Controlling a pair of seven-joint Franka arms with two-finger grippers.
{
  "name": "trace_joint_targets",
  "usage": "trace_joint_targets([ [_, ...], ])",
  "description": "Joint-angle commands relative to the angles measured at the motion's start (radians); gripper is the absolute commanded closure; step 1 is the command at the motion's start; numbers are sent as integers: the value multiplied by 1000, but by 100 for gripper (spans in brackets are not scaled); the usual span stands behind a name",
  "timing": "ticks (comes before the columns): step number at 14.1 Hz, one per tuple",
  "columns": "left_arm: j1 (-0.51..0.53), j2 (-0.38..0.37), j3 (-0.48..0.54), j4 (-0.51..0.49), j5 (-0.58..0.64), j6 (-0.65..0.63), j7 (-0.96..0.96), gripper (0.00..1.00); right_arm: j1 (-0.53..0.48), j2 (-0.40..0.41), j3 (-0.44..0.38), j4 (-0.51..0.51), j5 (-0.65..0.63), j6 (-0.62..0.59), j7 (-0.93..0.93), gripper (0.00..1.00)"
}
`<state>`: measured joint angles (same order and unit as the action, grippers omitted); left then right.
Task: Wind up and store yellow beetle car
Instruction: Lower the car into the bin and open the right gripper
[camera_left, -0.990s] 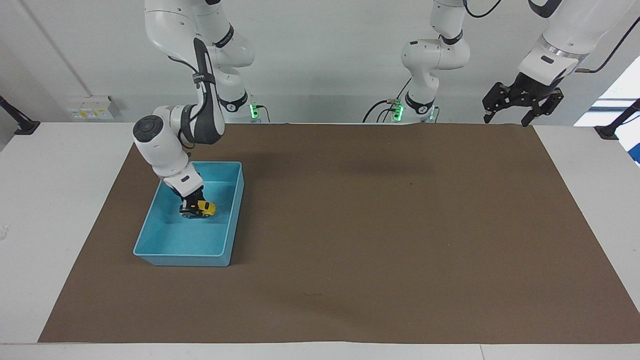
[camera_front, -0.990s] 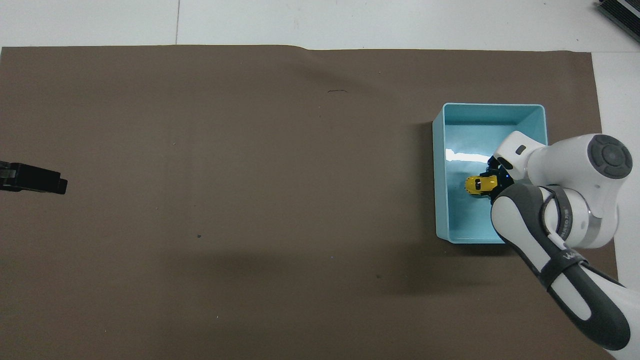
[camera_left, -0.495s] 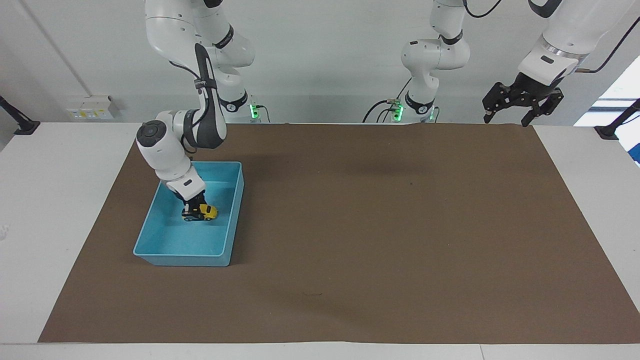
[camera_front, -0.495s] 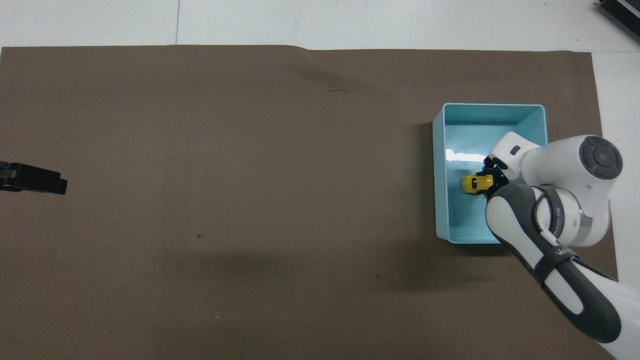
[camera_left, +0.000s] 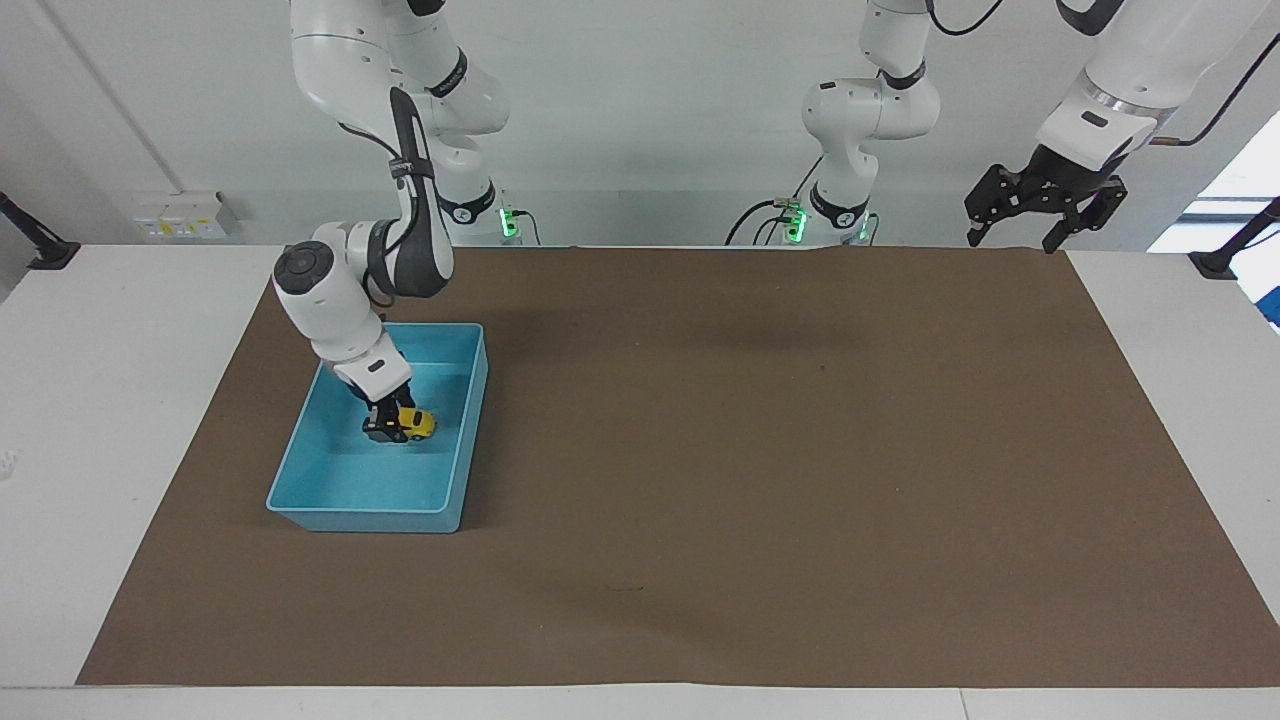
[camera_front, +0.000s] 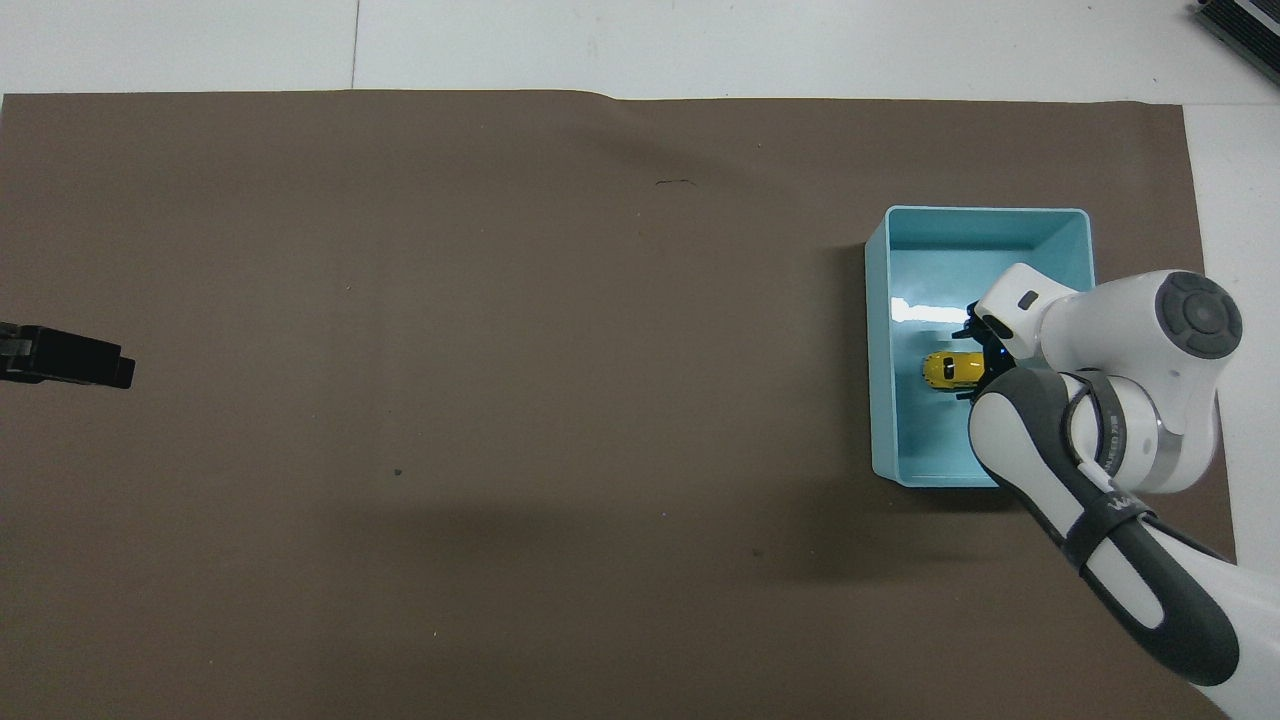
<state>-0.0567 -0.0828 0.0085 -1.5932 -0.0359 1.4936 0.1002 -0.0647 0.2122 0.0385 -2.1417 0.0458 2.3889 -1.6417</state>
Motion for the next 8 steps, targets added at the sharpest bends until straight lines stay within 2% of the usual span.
trace_joint_targets([
  [1, 12, -5, -5, 2, 4, -16, 10, 0, 5, 4, 4, 6, -12, 4, 26, 8],
  [3, 12, -5, -5, 2, 4, -16, 10, 0, 6, 10, 4, 20, -11, 3, 25, 7],
  [8, 12, -5, -5, 2, 4, -16, 10, 0, 5, 0, 8, 118, -3, -118, 23, 4],
])
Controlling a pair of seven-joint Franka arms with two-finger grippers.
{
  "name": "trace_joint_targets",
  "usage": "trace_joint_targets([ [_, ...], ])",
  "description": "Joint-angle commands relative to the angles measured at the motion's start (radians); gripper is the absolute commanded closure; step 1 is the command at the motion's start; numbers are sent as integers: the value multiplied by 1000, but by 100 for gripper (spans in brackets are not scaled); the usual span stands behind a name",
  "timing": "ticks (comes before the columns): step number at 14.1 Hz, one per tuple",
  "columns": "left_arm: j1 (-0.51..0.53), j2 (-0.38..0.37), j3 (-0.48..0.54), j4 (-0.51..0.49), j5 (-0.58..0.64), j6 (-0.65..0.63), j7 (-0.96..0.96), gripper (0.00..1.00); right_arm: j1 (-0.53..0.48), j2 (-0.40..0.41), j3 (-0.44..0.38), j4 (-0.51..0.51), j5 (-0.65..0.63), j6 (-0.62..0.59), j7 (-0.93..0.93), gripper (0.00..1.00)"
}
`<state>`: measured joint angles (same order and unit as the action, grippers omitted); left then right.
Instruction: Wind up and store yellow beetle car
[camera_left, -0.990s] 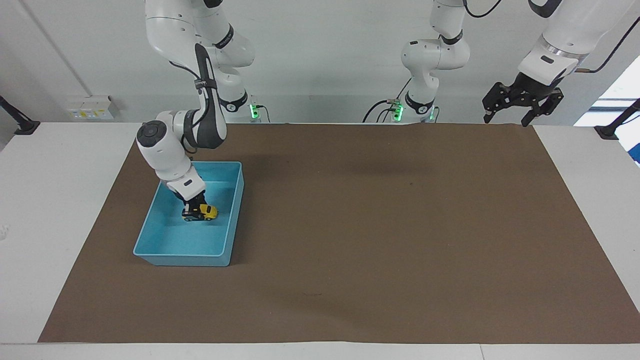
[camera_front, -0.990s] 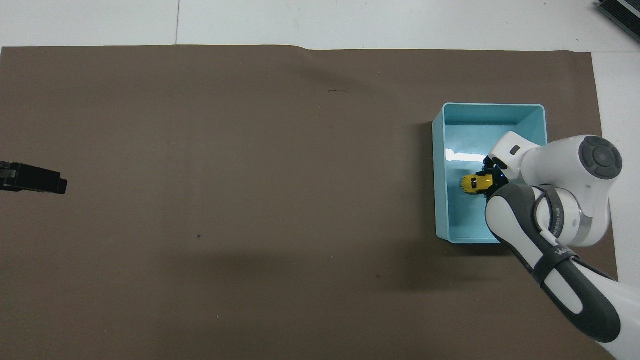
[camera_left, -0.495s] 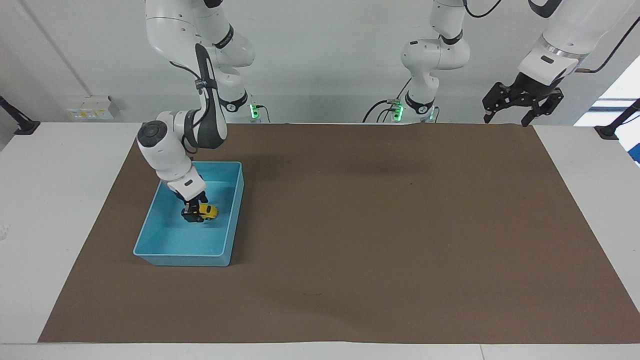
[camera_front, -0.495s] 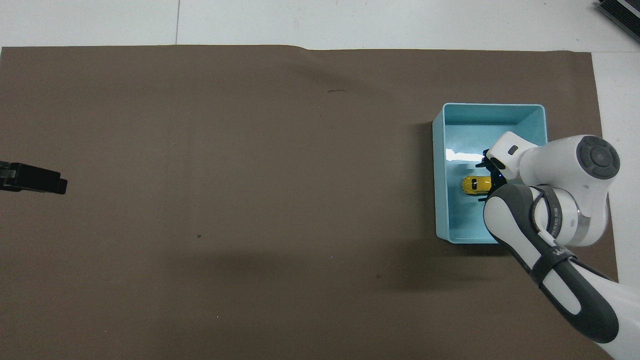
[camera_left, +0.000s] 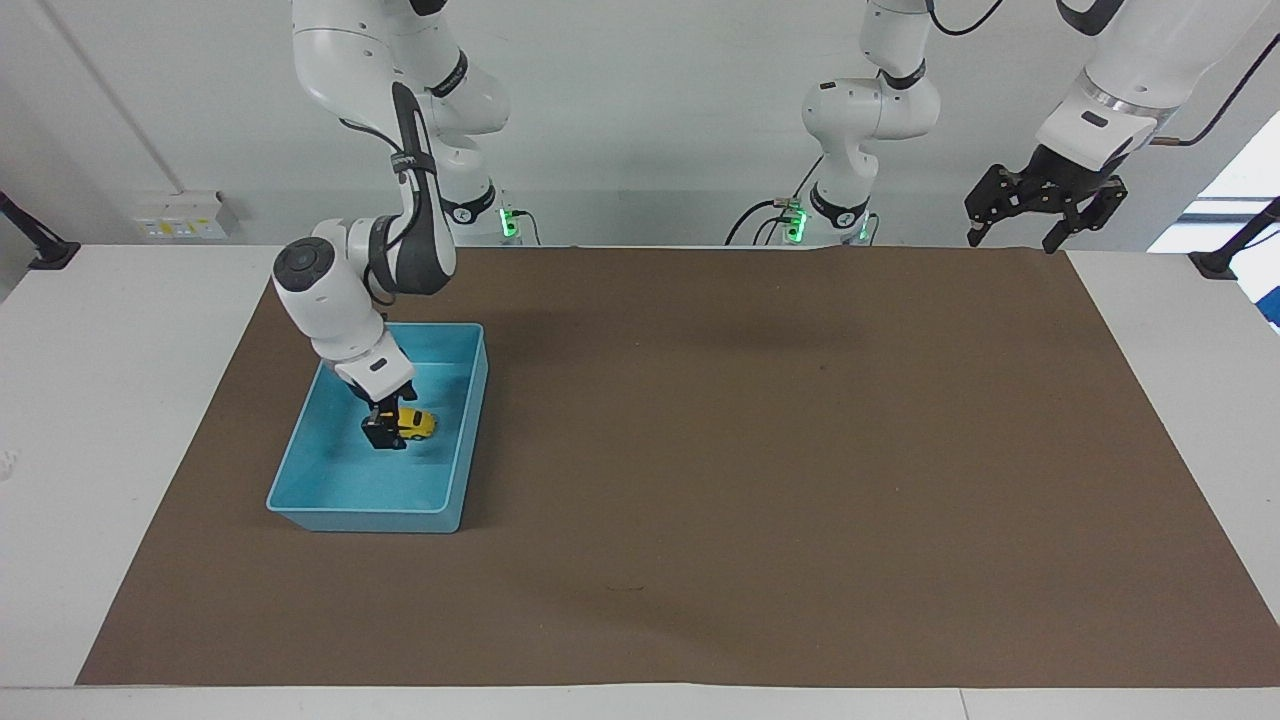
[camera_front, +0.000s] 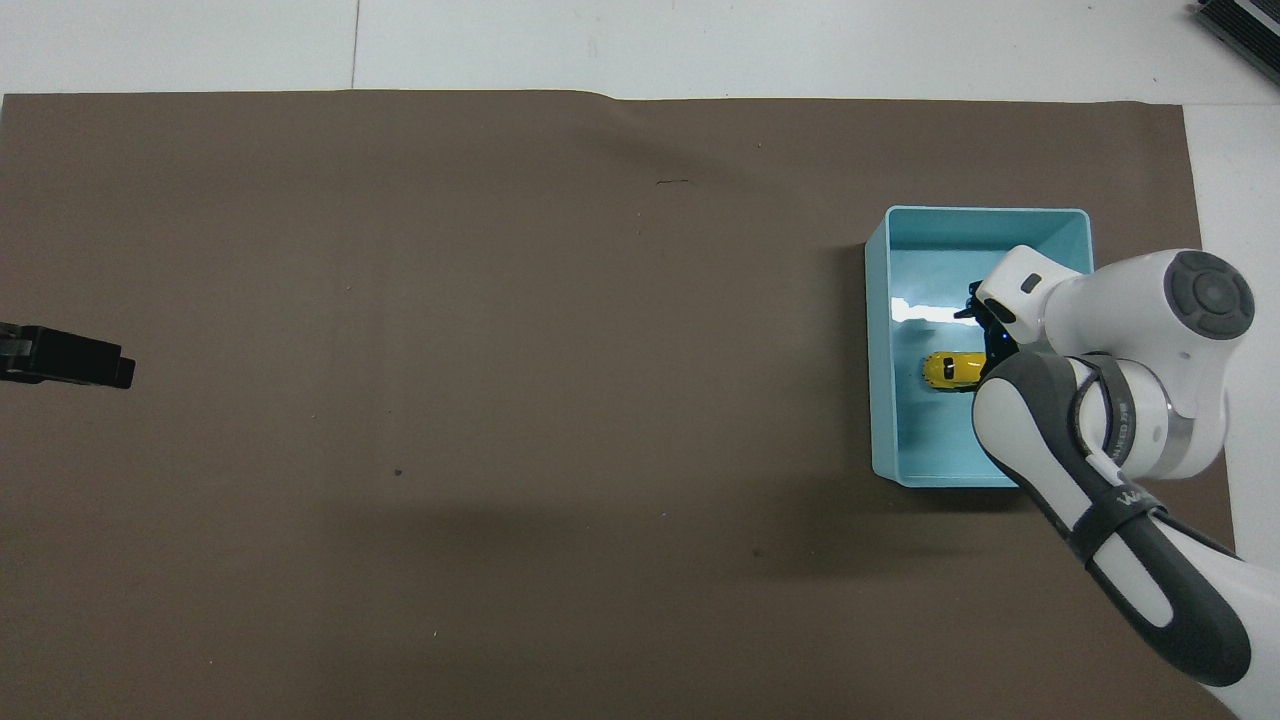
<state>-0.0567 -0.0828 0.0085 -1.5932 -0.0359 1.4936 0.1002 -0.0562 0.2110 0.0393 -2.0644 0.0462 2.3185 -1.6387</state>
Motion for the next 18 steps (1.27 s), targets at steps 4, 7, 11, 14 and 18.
trace_joint_targets([
  [4, 12, -5, -5, 2, 4, -16, 10, 0, -2, -5, 8, 75, 1, -74, 20, 4],
  [7, 12, -5, -5, 2, 4, -16, 10, 0, -2, -7, 10, 128, 1, -137, 22, 1],
  [11, 12, -3, -5, 2, 4, -16, 10, 0, -4, -22, 13, 161, 3, -153, 20, 0],
  [14, 12, -5, -5, 2, 4, -16, 10, 0, -4, -35, 11, 197, 6, -197, 45, 0],
  [18, 12, -5, -5, 2, 4, -16, 10, 0, -7, -53, 5, 250, 15, -258, 120, 0],
])
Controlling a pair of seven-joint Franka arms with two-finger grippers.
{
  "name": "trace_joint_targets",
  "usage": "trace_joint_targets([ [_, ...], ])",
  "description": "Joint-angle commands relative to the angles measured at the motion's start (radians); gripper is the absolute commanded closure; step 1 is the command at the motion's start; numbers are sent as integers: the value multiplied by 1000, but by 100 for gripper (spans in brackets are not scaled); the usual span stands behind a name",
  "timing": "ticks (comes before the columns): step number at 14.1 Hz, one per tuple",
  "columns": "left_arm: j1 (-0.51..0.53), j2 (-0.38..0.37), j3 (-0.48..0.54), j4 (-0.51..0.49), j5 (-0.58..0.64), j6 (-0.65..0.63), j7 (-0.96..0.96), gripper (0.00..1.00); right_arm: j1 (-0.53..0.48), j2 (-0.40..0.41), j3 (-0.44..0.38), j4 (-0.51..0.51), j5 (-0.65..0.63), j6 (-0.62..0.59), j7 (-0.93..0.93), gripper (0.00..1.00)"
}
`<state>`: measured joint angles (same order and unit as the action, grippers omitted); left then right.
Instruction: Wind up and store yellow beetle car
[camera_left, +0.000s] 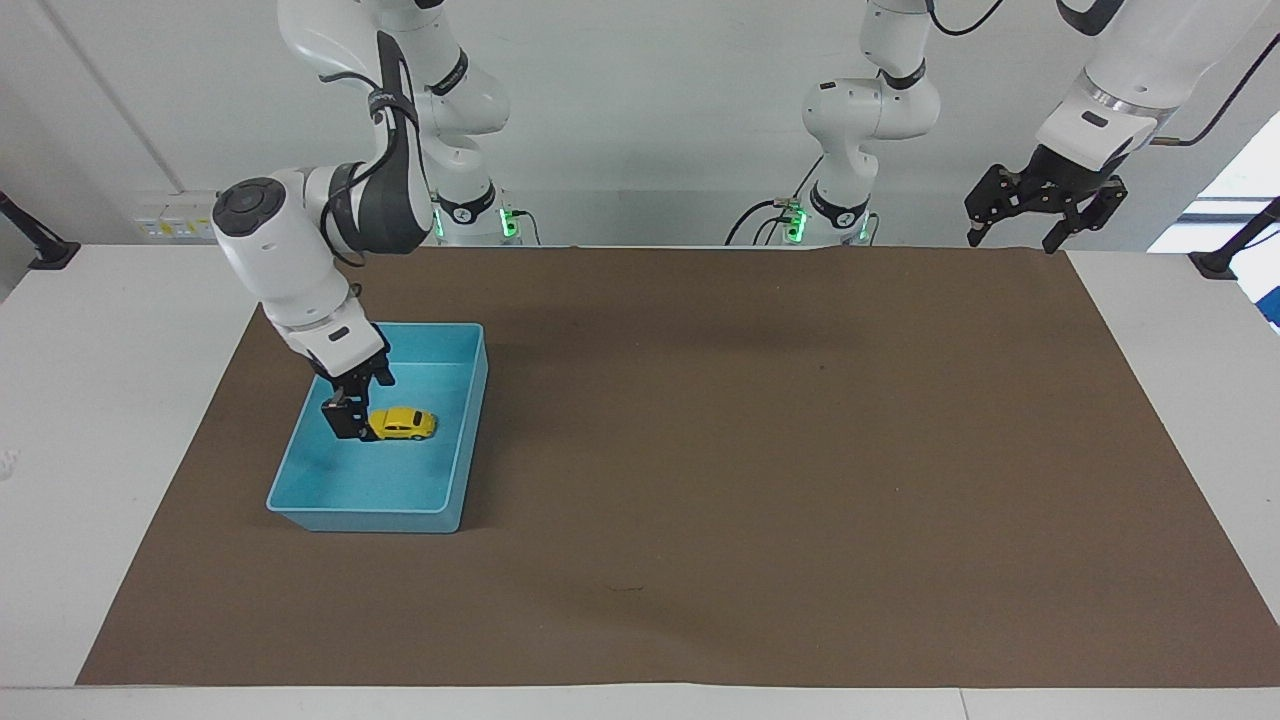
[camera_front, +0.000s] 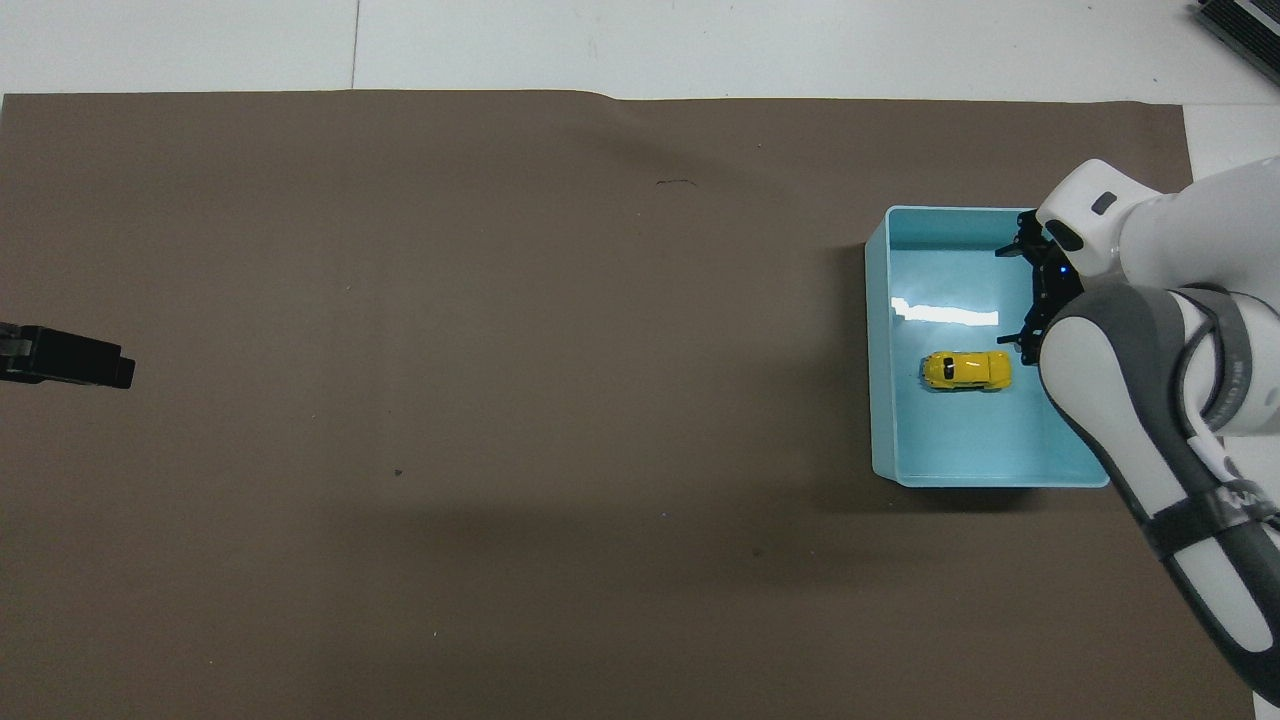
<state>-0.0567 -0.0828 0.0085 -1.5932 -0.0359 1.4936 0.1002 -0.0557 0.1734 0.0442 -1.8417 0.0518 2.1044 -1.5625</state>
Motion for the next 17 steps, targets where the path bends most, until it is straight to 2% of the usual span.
trace_joint_targets([
  [1, 12, -5, -5, 2, 4, -16, 10, 0, -7, -20, -9, 38, 17, -61, 79, 0],
  [6, 12, -5, -5, 2, 4, -16, 10, 0, 10, -78, -15, 55, 13, -87, 263, 0],
  [13, 12, -5, -5, 2, 4, -16, 10, 0, 7, -97, -38, 93, 16, -118, 535, 0],
  [15, 12, -5, -5, 2, 4, -16, 10, 0, 7, -97, -49, 131, 22, -130, 593, 0],
  [17, 12, -5, -5, 2, 4, -16, 10, 0, 5, -98, -59, 162, 20, -194, 715, 0],
])
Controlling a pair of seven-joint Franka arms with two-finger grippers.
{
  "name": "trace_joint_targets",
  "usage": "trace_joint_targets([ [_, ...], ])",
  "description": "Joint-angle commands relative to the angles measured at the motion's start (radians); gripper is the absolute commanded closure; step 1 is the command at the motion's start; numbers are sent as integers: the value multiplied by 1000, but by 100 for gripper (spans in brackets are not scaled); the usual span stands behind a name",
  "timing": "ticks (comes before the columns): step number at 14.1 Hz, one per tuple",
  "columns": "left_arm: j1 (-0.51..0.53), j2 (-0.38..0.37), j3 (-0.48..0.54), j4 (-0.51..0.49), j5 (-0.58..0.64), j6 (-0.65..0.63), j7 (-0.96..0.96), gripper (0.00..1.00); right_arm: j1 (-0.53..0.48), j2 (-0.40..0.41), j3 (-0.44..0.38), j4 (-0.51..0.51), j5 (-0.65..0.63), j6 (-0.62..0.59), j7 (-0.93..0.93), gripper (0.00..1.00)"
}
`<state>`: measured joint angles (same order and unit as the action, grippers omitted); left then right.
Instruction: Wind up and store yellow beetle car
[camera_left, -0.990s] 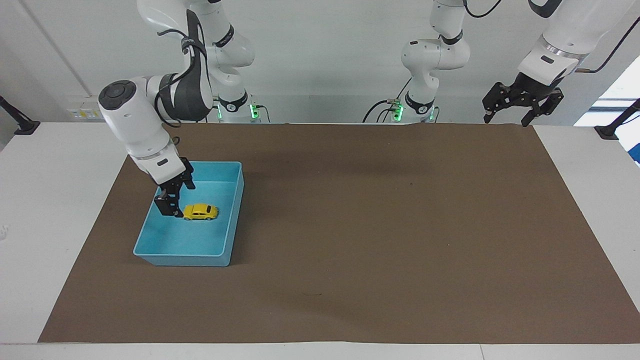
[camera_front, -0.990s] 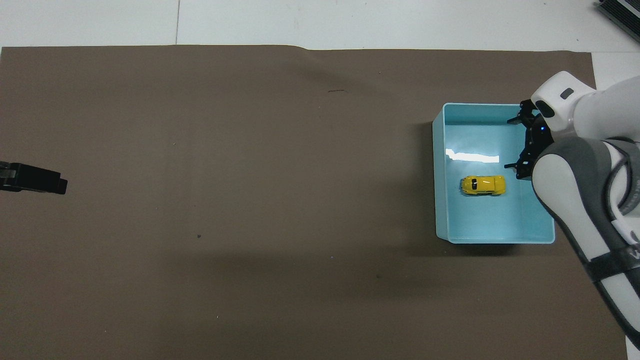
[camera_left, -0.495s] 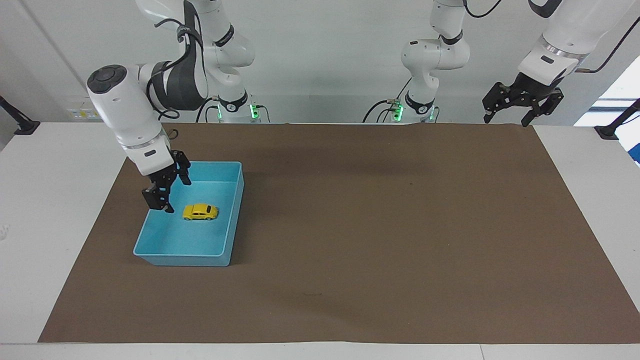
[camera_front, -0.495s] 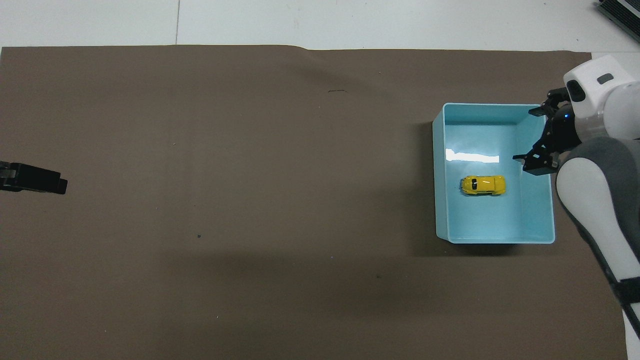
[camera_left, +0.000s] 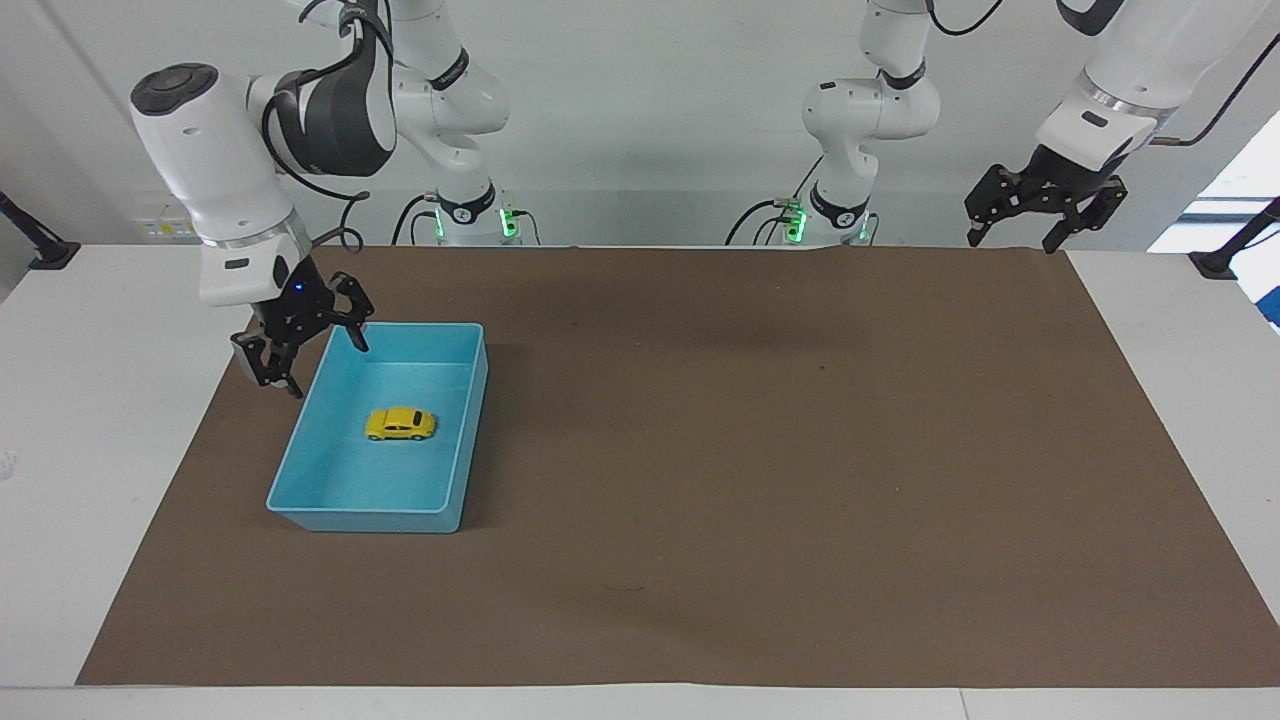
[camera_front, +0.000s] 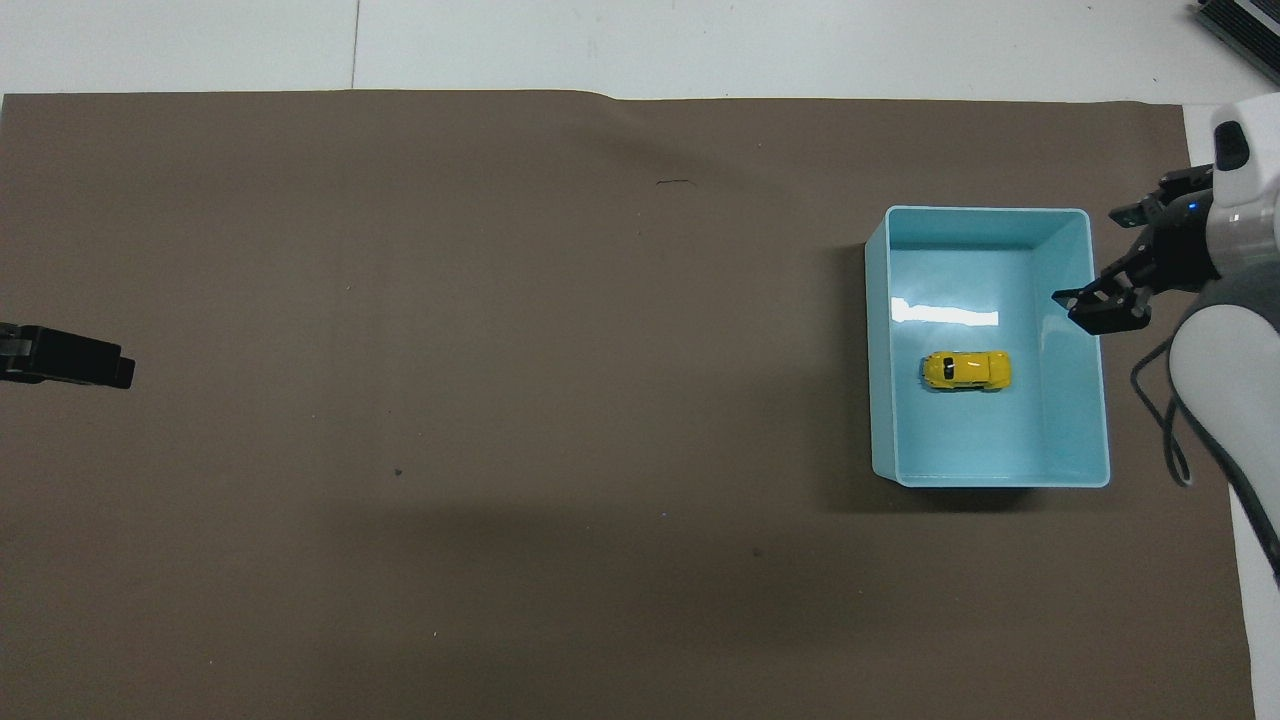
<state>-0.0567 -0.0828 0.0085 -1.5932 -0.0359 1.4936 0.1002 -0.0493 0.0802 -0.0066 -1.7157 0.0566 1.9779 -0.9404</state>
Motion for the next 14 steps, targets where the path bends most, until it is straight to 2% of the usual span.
trace_joint_targets([
  [1, 12, -5, -5, 2, 4, -16, 10, 0, 5, -5, -13, 42, 16, -86, 156, 0],
  [4, 12, -5, -5, 2, 4, -16, 10, 0, 14, -29, -18, 54, 14, -125, 316, 0],
  [11, 12, -5, -5, 2, 4, -16, 10, 0, 57, -56, -49, 54, 16, -174, 478, 0],
  [14, 12, -5, -5, 2, 4, -16, 10, 0, 78, -71, -64, 54, 16, -211, 613, 0],
])
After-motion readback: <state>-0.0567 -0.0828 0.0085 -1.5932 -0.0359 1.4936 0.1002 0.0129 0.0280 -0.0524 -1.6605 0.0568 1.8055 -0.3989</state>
